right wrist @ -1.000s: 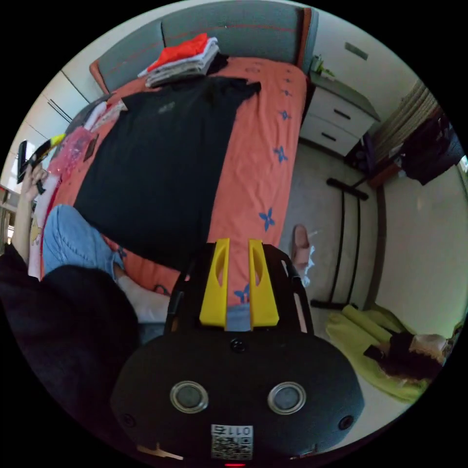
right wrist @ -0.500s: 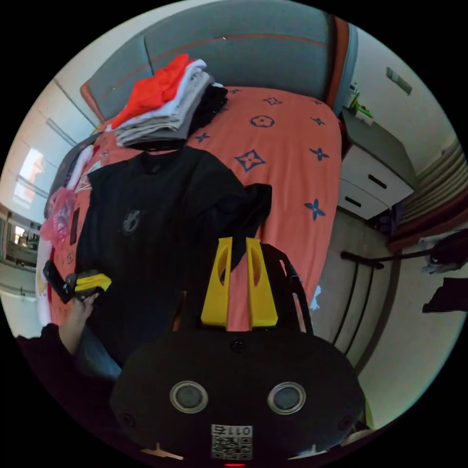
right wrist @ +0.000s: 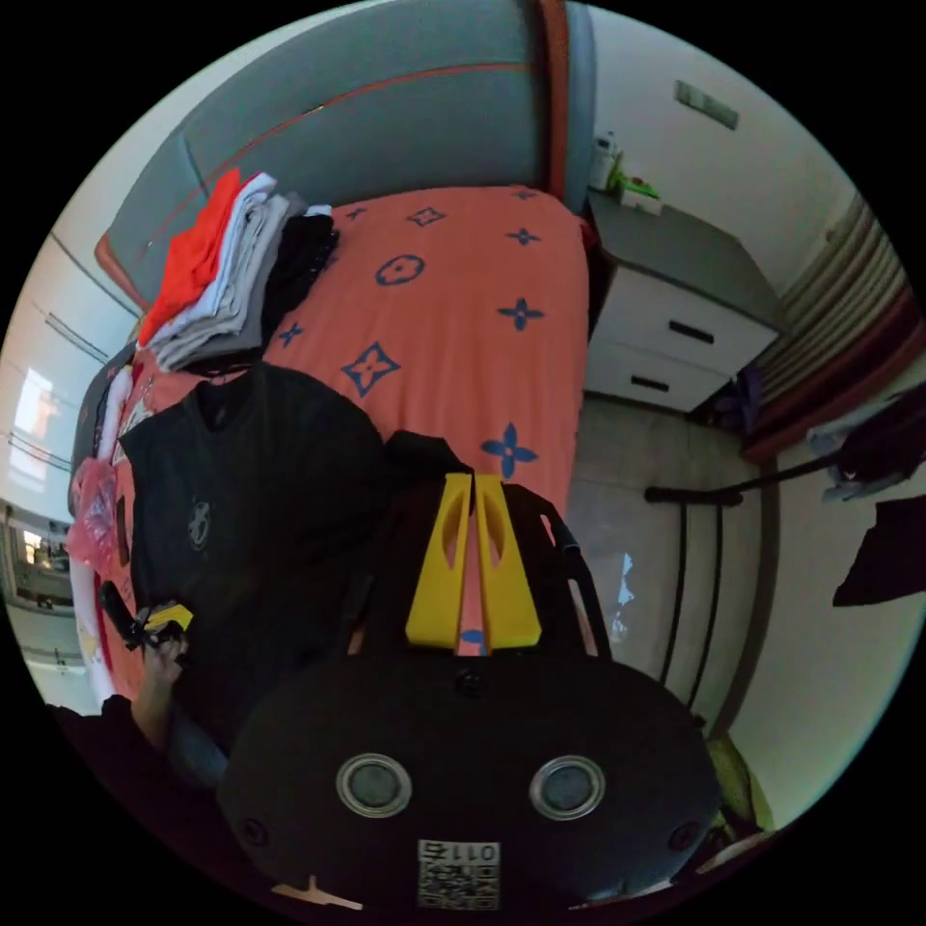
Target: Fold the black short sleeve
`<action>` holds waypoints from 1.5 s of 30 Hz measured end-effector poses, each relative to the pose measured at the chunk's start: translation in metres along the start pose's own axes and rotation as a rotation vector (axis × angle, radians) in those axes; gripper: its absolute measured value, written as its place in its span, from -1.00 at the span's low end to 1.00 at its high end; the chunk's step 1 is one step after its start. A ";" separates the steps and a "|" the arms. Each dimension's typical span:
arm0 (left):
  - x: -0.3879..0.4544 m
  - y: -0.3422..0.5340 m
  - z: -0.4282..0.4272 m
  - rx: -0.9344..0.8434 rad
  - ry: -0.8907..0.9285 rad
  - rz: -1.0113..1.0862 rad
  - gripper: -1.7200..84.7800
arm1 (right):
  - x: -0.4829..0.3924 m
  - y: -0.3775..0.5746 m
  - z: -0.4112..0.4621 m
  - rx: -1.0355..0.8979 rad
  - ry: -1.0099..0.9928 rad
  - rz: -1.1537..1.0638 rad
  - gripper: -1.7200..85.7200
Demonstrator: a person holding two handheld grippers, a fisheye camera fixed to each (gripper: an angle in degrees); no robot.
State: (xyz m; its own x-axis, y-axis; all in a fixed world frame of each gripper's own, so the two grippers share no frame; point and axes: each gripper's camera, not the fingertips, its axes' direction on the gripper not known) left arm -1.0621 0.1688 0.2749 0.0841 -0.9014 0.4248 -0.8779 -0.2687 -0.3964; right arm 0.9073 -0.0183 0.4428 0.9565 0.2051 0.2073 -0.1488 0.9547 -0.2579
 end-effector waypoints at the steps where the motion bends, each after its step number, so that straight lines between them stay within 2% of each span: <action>1: -0.007 -0.001 -0.002 -0.009 -0.002 -0.005 -0.96 | 0.012 -0.001 0.013 -0.032 -0.007 0.032 -0.90; 4: -0.023 -0.004 -0.010 -0.022 -0.001 0.001 -0.95 | 0.032 -0.002 0.038 -0.043 -0.093 0.120 -0.86; 6: -0.035 -0.004 -0.016 -0.012 0.008 -0.014 -0.95 | 0.049 0.002 0.028 0.065 -0.175 0.208 -0.83; 8: -0.054 -0.006 -0.024 0.005 0.032 -0.047 -0.95 | 0.077 0.018 0.003 0.254 -0.216 0.314 -0.83; 10: -0.067 -0.007 -0.028 0.006 0.048 -0.072 -0.96 | 0.092 0.032 -0.006 0.314 -0.266 0.311 -0.84; 12: -0.076 -0.010 -0.031 0.002 0.049 -0.074 -0.96 | 0.091 0.041 0.001 0.254 -0.369 0.139 -0.87; 13: -0.080 -0.012 -0.032 -0.006 0.047 -0.067 -0.96 | 0.082 0.045 0.014 0.154 -0.408 0.020 -0.88; 14: -0.084 -0.014 -0.032 -0.015 0.044 -0.059 -0.96 | 0.072 0.049 0.030 0.066 -0.370 -0.050 -0.88; 16: -0.090 -0.016 -0.034 -0.020 0.038 -0.047 -0.96 | 0.058 0.053 0.051 0.015 -0.289 -0.091 -0.87; 20: -0.110 -0.018 -0.039 -0.011 0.044 -0.062 -0.96 | 0.044 0.031 0.086 0.008 -0.404 -0.032 -0.84; 24: -0.128 -0.021 -0.042 0.001 0.057 -0.077 -0.95 | 0.041 0.021 0.097 -0.036 -0.222 -0.009 -0.89; 28: -0.147 -0.027 -0.039 -0.012 0.063 -0.091 -0.95 | 0.080 0.050 0.086 -0.019 -0.325 0.128 -0.92; 30: -0.153 -0.029 -0.037 -0.019 0.062 -0.090 -0.95 | 0.106 0.067 0.087 -0.017 -0.259 0.234 -0.93; 32: -0.160 -0.032 -0.036 -0.020 0.047 -0.088 -0.94 | 0.129 0.079 0.088 -0.033 -0.104 0.301 -0.93; 36: -0.167 -0.036 -0.032 -0.017 0.042 -0.061 -0.91 | 0.111 0.052 0.077 0.059 -0.145 0.177 -0.91; 40: -0.173 -0.042 -0.030 0.038 0.105 0.007 -0.83 | 0.089 -0.025 0.087 0.083 -0.176 0.107 -0.80; 43: -0.176 -0.046 -0.032 0.116 0.122 0.050 -0.80 | 0.086 -0.076 0.116 0.012 -0.231 0.060 -0.77; 45: -0.184 -0.047 -0.027 0.115 0.111 0.053 -0.79 | 0.088 -0.097 0.138 -0.070 -0.185 0.049 -0.77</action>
State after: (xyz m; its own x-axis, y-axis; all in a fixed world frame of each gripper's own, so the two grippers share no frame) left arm -1.0490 0.3563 0.2378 -0.0193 -0.8741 0.4853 -0.8192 -0.2645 -0.5089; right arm 0.9709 -0.0628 0.6166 0.8851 0.2930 0.3616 -0.1697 0.9267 -0.3354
